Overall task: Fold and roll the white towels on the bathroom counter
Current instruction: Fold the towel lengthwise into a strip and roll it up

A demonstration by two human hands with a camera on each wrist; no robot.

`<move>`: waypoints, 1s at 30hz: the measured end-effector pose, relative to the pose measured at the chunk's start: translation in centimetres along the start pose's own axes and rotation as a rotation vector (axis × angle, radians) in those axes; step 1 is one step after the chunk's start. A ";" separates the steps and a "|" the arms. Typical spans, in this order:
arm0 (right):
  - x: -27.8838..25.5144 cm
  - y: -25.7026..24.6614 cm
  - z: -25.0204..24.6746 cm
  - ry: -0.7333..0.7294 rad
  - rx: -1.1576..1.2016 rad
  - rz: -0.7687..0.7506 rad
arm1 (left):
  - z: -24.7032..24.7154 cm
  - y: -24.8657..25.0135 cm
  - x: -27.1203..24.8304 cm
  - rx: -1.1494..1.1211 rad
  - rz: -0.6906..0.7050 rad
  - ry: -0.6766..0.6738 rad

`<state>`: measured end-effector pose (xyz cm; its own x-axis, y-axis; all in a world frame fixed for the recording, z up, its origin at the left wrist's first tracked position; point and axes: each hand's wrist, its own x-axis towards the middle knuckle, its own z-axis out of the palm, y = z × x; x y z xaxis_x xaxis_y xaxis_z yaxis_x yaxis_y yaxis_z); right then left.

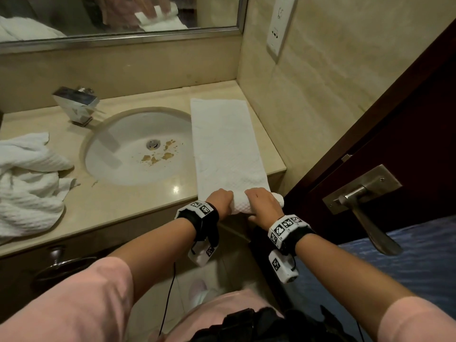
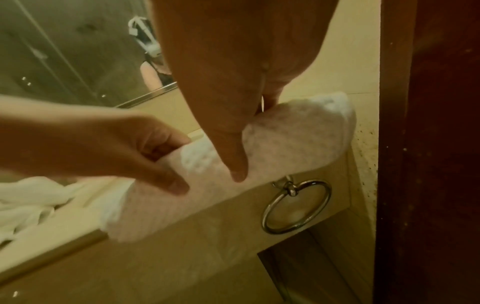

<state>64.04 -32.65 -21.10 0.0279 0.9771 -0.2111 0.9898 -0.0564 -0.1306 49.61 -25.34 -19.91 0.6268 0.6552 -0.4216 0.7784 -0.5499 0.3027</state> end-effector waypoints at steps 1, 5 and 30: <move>-0.4 -0.1 0.4 0.034 -0.019 -0.021 | -0.3 0.0 0.2 -0.030 -0.003 -0.010; -0.2 -0.5 1.0 0.196 -0.132 -0.033 | -1.3 -0.4 0.7 -0.118 -0.020 -0.064; 3.9 -0.3 -0.9 -0.201 -0.046 0.144 | -0.6 -1.4 1.3 0.044 0.075 -0.028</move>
<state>63.98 -28.65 -20.99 0.1450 0.8991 -0.4131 0.9832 -0.1779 -0.0420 49.36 -23.45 -20.36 0.6820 0.5968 -0.4228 0.7264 -0.6199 0.2967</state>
